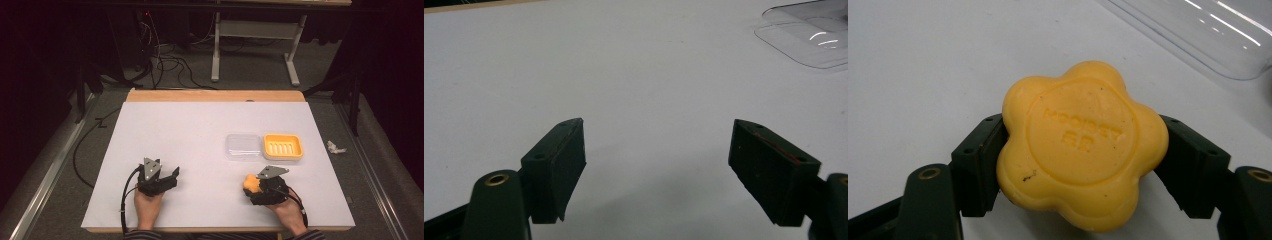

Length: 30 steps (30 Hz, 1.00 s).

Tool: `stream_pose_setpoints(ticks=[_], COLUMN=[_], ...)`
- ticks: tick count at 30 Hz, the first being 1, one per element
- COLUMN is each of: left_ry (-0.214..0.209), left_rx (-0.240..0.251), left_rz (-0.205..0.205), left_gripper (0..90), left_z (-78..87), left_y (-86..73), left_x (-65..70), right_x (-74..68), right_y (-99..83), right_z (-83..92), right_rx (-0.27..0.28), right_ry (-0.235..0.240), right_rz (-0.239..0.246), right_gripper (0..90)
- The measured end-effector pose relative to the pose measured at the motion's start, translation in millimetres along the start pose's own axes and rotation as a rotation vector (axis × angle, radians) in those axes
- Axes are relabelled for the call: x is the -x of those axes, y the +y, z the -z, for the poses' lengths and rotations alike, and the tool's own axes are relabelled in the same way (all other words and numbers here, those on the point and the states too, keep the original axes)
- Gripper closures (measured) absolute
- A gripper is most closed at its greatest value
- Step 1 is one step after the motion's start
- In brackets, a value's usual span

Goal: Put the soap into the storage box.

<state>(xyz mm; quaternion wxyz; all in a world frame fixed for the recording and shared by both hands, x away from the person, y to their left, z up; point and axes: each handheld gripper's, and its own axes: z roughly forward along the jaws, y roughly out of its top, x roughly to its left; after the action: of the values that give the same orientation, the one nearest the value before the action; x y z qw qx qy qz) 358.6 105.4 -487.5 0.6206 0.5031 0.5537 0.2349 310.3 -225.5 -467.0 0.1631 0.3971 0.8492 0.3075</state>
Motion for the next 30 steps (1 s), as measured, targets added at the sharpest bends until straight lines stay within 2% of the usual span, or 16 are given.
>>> stream_pose_setpoints(ticks=[3, 5, 13, 24, 28, 30], left_ry=[-0.001, -0.001, -0.001, -0.004, -0.006, -0.007], left_rx=[0.001, -0.002, 0.001, -0.001, -0.003, -0.002], left_rz=[0.003, -0.002, 0.002, -0.005, -0.011, -0.013], left_gripper=[23.5, 23.5, 23.5, 23.5, 23.4, 23.4], left_z=[-0.2, 0.0, -0.2, 0.4, 0.6, 0.8], left_y=[0.0, 0.0, -0.1, -0.3, -0.5, -0.7], left_x=[0.2, -0.2, 0.3, 0.3, 0.2, 0.5], right_x=[-0.4, 0.6, 3.4, 7.8, 7.7, 8.4], right_y=[1.2, 2.3, 1.4, 1.7, 1.9, 2.3], right_z=[1.2, 1.6, 3.7, 11.8, 14.4, 13.2], right_rx=[0.007, 0.011, 0.025, 0.072, 0.117, 0.112], right_ry=[0.004, 0.024, 0.033, 0.029, 0.026, 0.016], right_rz=[0.0, 0.001, -0.006, -0.025, -0.013, -0.005], right_gripper=[27.9, 27.9, 28.0, 27.9, 27.9, 27.8])
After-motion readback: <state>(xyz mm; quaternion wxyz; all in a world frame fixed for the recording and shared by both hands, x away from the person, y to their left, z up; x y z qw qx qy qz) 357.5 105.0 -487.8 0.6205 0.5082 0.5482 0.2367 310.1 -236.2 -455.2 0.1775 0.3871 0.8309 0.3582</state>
